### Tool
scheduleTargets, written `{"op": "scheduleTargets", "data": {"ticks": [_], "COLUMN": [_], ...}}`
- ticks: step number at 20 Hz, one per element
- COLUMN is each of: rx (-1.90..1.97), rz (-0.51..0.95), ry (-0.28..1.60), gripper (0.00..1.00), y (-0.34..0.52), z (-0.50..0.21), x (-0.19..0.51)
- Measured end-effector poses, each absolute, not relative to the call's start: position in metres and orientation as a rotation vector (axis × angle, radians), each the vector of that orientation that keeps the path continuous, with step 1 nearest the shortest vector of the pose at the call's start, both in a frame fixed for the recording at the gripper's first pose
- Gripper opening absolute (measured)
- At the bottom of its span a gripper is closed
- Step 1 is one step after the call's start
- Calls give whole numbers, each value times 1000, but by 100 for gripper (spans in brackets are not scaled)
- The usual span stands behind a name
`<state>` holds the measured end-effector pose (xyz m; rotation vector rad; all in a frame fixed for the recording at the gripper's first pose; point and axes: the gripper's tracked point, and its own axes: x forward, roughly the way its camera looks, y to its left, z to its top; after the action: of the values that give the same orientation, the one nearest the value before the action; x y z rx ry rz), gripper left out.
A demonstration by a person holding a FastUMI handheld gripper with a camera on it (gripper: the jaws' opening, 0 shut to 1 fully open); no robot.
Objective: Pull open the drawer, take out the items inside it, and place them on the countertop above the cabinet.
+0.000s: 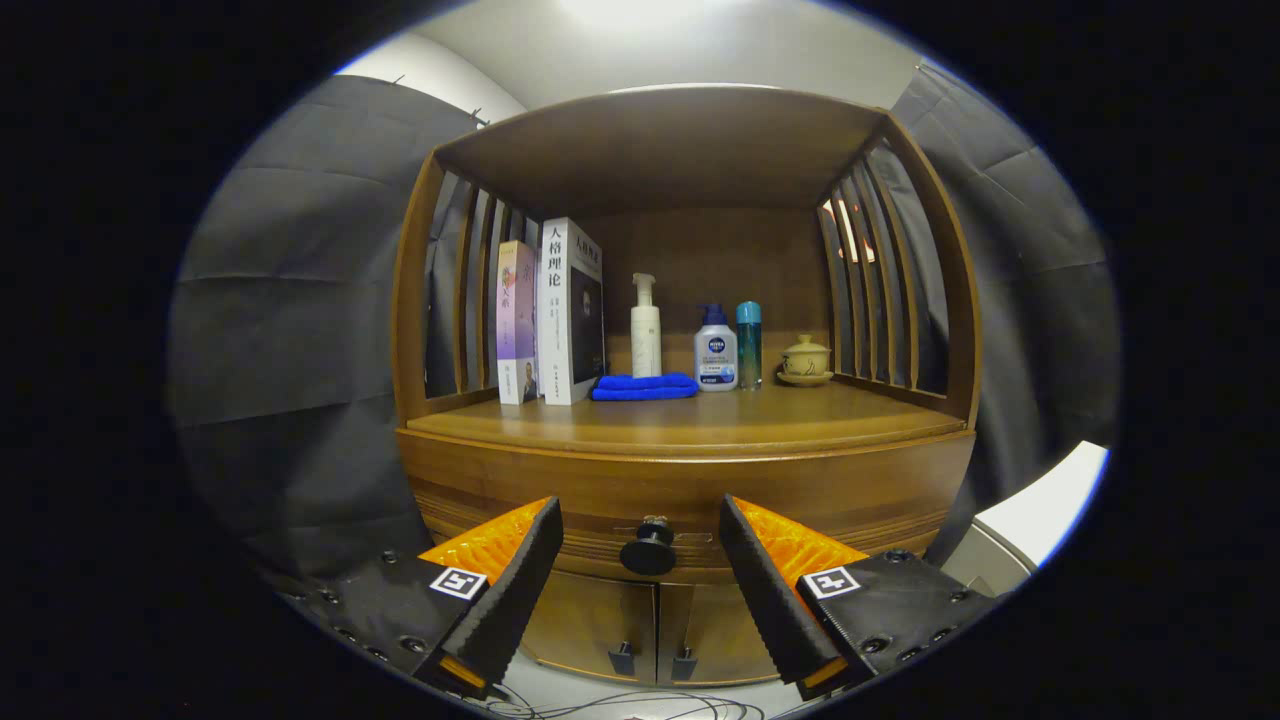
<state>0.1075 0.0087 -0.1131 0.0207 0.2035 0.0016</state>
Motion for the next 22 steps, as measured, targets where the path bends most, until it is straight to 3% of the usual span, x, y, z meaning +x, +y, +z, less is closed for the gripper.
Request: {"op": "scheduleTargets", "data": {"ticks": [7, 11, 15, 16, 22], "rx": [12, 30, 25, 31, 69], "rz": [-26, -39, -58, -46, -41], "ry": [269, 306, 318, 335, 356], "gripper": [99, 90, 59, 59, 37], "y": [8, 9, 3, 4, 7], "z": [-157, -172, -183, -188, -190], "x": [134, 144, 149, 150, 146]}}
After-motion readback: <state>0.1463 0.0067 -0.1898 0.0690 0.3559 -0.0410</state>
